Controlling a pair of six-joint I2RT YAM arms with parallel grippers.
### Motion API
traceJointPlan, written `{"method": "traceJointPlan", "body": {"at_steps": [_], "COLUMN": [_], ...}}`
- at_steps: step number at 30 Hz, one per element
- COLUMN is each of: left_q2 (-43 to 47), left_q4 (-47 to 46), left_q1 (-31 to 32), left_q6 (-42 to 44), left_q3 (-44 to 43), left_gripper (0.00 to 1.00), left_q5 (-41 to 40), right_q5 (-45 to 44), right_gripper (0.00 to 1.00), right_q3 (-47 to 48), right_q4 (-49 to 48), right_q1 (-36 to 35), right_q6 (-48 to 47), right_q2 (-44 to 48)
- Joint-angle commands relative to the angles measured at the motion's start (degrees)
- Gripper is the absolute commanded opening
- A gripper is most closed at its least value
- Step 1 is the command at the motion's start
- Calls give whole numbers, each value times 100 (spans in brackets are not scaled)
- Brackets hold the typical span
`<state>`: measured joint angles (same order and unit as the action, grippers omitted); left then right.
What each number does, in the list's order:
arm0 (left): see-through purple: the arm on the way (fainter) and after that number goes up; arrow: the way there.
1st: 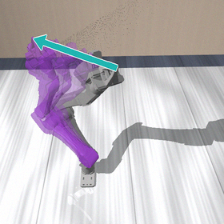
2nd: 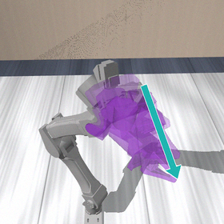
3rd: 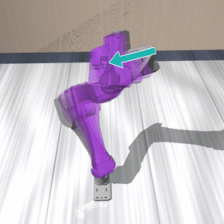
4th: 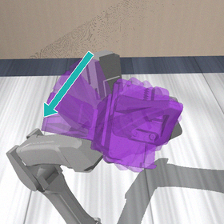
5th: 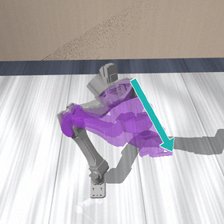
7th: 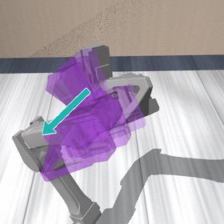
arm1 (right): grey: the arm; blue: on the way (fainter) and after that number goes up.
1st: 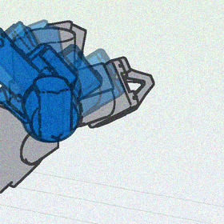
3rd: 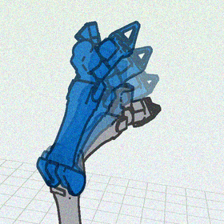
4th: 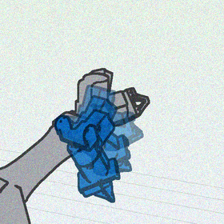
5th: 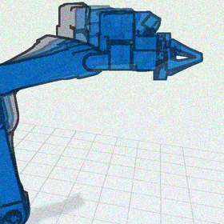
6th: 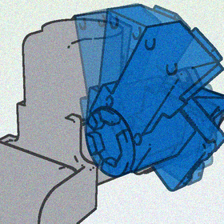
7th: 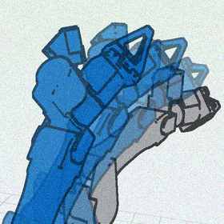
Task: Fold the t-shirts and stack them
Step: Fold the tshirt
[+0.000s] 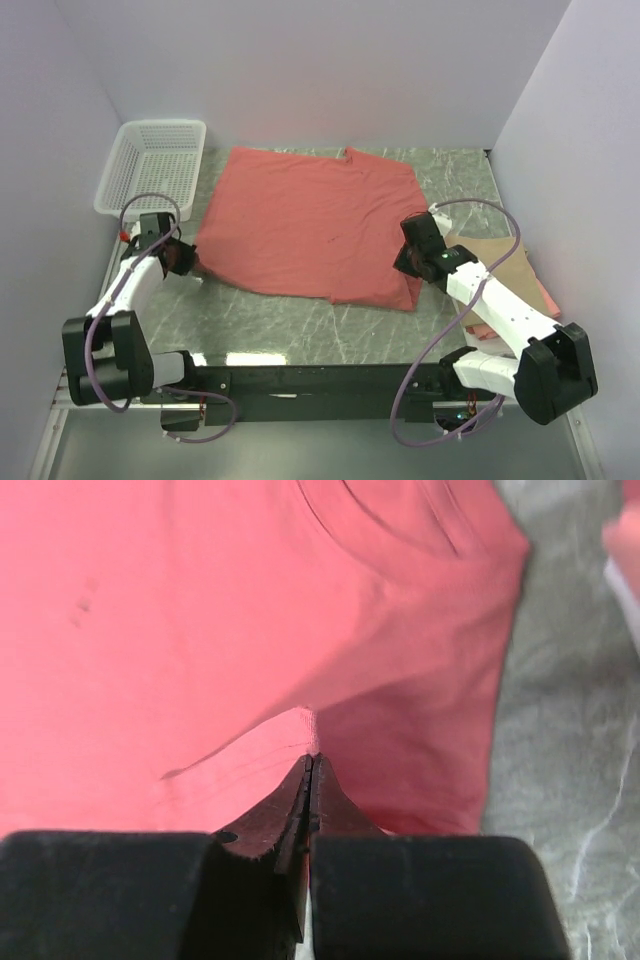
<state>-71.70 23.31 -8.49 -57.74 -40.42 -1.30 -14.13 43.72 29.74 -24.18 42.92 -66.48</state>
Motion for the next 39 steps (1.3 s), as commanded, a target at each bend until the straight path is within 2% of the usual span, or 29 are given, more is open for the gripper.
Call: {"method": "traceJointPlan", "body": {"at_steps": [1,8,21,39], "left_q2": [-299,-1038,-1988,-2603], "left_q4": [-90,-2,103,227], "left_q1": [198,374,498,506], "left_q6": [-396,-572,-730,-687], "left_q3": [-492,-1177,-1951,-2778], "left_gripper": [1,1,1,1], "left_q5": [-510,-740,-925,-1057], "right_q5": [-406,-652,-547,-187], "right_gripper": [0,0,0,0], "right_q3": [443,699,330,383], "right_q4": [-73,-740,-2383,-2965], "right_q1": [10,142,757,1144], "right_q6": [-152,-310,-451,-662], "right_q2": [-128,-216,117,-67]}}
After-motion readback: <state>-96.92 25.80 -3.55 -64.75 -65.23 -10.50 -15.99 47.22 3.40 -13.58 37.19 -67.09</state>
